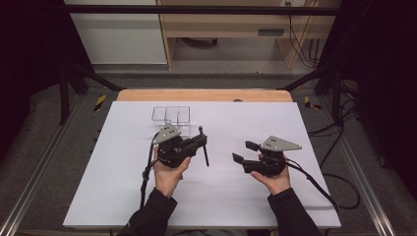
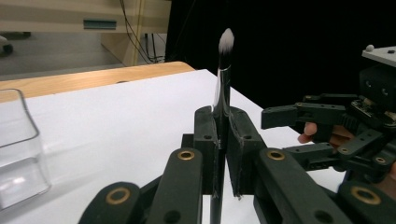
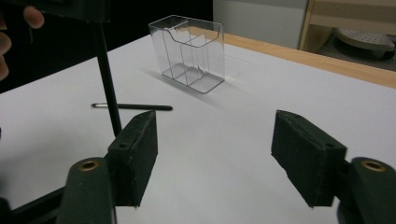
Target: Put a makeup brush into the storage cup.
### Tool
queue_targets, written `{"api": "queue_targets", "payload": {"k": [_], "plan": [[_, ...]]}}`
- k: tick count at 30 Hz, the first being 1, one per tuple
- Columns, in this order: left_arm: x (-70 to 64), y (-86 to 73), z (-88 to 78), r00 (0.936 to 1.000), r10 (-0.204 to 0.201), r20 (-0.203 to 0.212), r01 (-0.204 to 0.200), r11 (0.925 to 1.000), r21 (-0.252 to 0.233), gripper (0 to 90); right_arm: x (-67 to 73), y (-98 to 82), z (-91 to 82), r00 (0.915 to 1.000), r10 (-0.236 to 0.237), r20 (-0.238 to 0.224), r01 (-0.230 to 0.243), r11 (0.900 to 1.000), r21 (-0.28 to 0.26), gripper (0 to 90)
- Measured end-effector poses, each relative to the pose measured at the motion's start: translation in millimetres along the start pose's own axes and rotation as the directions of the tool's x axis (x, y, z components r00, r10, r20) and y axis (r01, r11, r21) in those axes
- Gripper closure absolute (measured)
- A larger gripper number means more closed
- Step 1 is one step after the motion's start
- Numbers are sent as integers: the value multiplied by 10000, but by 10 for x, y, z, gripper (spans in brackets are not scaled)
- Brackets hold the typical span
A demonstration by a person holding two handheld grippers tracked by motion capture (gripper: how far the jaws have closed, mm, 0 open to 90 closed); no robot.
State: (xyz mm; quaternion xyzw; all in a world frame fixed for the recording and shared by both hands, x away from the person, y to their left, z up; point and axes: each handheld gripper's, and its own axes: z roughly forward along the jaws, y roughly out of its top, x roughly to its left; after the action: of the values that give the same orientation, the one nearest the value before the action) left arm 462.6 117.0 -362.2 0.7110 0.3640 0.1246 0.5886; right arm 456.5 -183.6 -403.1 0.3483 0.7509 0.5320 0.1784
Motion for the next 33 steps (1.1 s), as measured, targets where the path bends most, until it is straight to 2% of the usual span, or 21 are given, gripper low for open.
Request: {"api": "queue_targets", "payload": {"k": [1, 11, 24, 27, 33], "plan": [[15, 7, -22, 10000, 32, -44, -32, 10000, 5, 831, -4, -10, -15, 9998, -59, 178, 59, 10000, 2, 259], [131, 70, -230, 9985, 216, -499, -218, 9998, -35, 831, -43, -45, -111, 9987, 76, 509, -76, 10000, 16, 137], [275, 202, -451, 9928, 394, -1128, -406, 9991, -86, 831, -113, -99, -244, 9957, 247, 891, -239, 9997, -104, 83], [330, 250, -499, 9896, 475, -1357, -485, 9988, -41, 831, -129, -114, -262, 9952, 247, 943, -241, 9997, -67, 78], [388, 319, -548, 9866, 481, -1556, -508, 9986, -132, 831, -148, -134, -305, 9938, 329, 1061, -316, 9994, -143, 71]]}}
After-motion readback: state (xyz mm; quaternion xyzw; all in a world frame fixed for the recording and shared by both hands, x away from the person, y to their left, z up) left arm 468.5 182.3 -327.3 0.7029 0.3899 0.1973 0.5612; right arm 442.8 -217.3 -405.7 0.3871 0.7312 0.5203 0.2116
